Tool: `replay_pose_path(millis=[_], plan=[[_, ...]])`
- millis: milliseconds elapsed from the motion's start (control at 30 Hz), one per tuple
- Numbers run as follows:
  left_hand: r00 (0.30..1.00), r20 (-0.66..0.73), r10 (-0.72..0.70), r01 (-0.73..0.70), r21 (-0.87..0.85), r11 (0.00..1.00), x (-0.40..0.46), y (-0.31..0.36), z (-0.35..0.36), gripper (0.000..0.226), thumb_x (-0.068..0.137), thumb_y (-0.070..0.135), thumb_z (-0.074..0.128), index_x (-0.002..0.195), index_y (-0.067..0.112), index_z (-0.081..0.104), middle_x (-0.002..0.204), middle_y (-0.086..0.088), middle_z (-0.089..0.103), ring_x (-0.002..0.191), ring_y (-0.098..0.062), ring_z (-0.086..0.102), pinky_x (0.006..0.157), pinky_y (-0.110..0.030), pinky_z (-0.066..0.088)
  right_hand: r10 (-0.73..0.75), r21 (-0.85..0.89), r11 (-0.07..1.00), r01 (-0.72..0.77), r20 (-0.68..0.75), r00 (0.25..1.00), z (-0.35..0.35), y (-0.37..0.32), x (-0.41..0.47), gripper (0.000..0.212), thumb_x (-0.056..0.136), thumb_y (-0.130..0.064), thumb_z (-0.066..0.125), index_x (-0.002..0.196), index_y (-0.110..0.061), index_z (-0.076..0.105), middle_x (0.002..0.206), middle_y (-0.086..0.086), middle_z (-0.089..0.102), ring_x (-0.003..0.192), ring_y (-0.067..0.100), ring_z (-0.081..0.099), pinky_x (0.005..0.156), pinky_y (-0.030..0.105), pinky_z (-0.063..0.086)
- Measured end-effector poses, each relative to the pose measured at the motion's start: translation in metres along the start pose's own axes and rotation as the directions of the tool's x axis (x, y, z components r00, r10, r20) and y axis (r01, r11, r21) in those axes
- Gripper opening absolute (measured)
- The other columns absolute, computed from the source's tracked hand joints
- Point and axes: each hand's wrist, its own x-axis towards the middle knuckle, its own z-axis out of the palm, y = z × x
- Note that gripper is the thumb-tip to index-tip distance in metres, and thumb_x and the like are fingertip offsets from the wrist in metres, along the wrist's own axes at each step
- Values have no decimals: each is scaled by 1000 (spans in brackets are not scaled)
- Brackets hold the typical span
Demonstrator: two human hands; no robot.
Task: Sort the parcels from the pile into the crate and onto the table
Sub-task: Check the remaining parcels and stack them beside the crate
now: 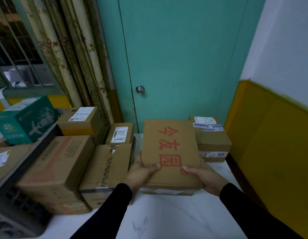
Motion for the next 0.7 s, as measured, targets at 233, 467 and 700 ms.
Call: replay_pose_path(millis=[233,467,700], plan=[[1000,-14,27,-27,-13,1000,2,-1,5,60,80,12,85,131,25,54,106,6,77,90,-6,74,71,-16,56,-10,4,1000,10,6,1000,-3,-1,-3,78,78,-16,83,146,-23,46,123,2,73,111,22,71,90,36,58],[999,3,50,-50,13,999,6,1,11,65,84,8,81,137,28,48,113,2,74,99,-10,72,77,-20,57,-37,7,999,37,-14,999,-8,-6,-3,71,83,-7,78,144,-22,45,123,5,72,109,22,70,83,31,58],[993,-120,-22,16,-49,999,13,12,6,70,77,50,83,121,16,42,117,-5,68,98,-18,73,79,-34,60,-79,109,990,93,-124,989,-3,-25,-1,51,97,-18,66,140,-18,38,124,8,65,107,27,68,87,45,57]])
